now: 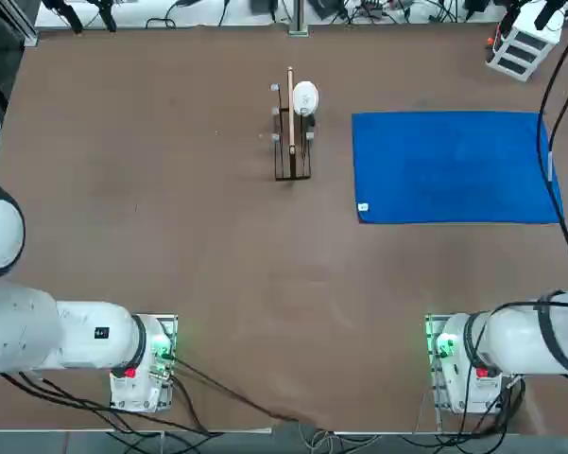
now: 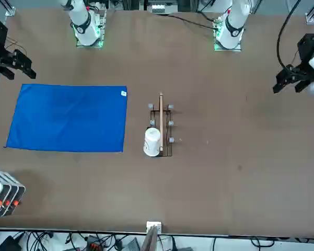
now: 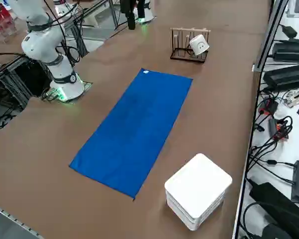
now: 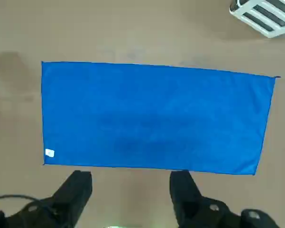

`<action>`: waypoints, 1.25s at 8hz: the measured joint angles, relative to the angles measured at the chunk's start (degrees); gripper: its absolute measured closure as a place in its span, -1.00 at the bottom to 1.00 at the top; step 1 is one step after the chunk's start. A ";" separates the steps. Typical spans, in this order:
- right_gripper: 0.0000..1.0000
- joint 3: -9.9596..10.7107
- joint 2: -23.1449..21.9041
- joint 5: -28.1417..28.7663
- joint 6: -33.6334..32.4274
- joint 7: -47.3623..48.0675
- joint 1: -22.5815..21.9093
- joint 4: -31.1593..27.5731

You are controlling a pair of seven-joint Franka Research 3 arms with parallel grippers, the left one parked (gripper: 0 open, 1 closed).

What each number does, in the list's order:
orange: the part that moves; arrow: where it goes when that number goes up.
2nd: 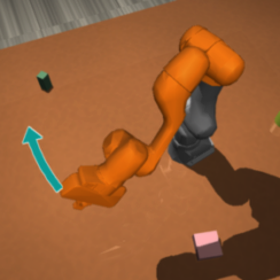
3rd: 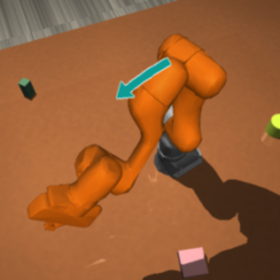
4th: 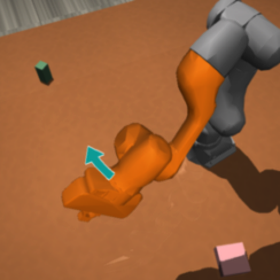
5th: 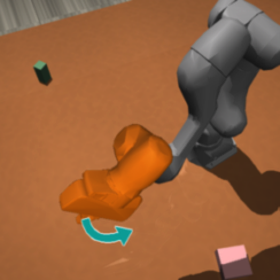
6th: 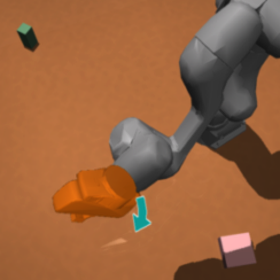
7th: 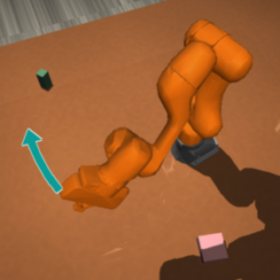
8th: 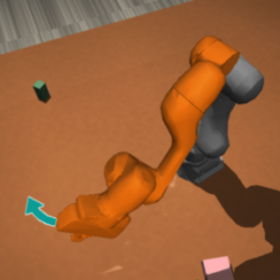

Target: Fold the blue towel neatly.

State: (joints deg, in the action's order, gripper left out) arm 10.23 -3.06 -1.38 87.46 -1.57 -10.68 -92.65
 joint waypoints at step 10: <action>-1.00 1.09 4.05 -0.01 8.01 0.72 5.64 -3.33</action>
State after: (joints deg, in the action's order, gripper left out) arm 11.32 0.99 -1.39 95.47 -0.85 -5.04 -95.98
